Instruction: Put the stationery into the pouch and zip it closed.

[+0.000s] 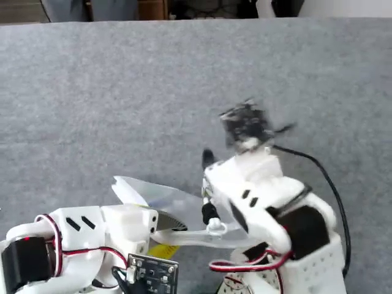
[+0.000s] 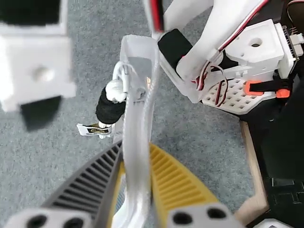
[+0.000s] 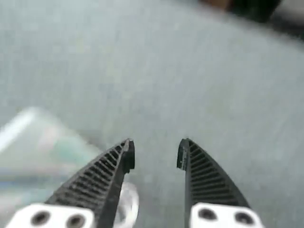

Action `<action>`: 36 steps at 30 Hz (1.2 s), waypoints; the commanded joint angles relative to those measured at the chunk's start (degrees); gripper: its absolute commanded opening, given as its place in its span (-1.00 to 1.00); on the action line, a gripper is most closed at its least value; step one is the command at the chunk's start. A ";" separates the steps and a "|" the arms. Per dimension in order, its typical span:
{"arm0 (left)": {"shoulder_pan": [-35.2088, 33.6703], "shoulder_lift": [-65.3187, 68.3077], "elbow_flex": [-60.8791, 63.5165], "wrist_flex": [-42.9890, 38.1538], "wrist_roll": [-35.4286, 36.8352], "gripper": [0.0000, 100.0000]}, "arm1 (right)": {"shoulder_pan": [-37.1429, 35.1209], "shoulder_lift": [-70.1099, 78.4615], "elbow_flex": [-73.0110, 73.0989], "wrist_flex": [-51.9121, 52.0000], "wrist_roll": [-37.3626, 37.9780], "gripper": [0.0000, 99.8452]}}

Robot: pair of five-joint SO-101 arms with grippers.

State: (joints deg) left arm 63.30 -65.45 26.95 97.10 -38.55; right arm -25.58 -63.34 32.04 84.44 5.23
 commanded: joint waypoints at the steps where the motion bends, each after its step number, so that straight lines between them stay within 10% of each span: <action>1: 0.40 2.73 6.73 3.78 0.18 -0.95 | -1.58 4.18 -5.05 6.15 1.58 -0.66; 17: 0.40 2.55 6.73 3.69 0.18 -0.95 | -2.29 29.14 -22.02 16.70 -15.56 -0.44; 36: -4.62 2.46 6.73 3.60 0.09 -0.95 | -5.63 41.63 -11.30 16.88 -5.89 -0.66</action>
State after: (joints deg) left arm 60.48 -65.36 27.38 97.10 -38.55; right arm -30.59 -21.58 20.53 100.70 -1.71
